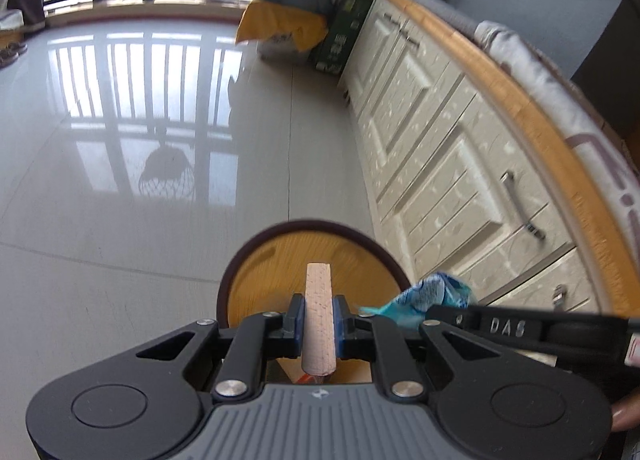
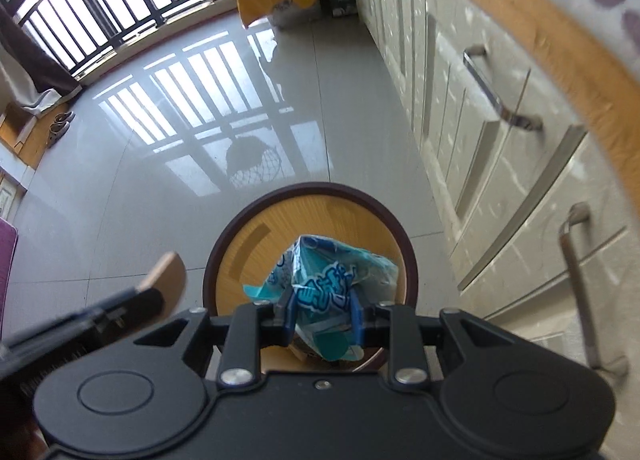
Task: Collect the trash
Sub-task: 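Open the right tool over the wastebasket while left tool opens to drop the stick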
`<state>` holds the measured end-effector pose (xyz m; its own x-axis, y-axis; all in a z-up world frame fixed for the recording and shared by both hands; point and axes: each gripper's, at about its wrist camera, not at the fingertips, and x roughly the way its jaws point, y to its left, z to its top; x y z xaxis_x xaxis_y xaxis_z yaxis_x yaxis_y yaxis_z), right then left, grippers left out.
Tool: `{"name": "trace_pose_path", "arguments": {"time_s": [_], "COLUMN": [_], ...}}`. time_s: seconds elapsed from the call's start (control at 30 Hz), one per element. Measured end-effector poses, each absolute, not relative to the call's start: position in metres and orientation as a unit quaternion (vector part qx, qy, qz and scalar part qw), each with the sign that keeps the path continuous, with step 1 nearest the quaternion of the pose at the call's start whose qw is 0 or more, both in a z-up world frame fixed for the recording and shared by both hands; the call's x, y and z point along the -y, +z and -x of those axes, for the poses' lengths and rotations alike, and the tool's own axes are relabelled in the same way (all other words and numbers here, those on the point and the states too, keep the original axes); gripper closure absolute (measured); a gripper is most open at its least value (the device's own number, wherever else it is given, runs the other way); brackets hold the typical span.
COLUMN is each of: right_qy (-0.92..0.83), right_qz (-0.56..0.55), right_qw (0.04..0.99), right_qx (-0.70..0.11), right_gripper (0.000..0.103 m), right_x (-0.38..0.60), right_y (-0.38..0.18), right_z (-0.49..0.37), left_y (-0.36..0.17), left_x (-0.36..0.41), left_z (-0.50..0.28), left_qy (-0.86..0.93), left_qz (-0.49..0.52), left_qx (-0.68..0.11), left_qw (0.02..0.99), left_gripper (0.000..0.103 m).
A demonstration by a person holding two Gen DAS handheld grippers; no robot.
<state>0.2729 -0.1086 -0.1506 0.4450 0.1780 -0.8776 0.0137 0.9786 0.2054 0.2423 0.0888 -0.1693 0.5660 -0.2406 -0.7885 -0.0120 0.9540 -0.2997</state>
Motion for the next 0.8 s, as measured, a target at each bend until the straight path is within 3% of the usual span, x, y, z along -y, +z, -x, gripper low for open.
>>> {"name": "trace_pose_path", "arguments": {"time_s": [0.8], "right_qy": [0.009], "right_qz": [-0.207], "right_qw": [0.833], "right_qx": [-0.512], "right_gripper": [0.071], "right_x": [0.121], "right_y": [-0.211], "right_z": [-0.335], "left_y": [-0.24], "left_x": [-0.076], "left_z": [-0.27], "left_qy": [-0.044], "left_qz": [0.131], "left_qx": [-0.535], "left_qw": [0.834], "left_gripper": [0.088]}}
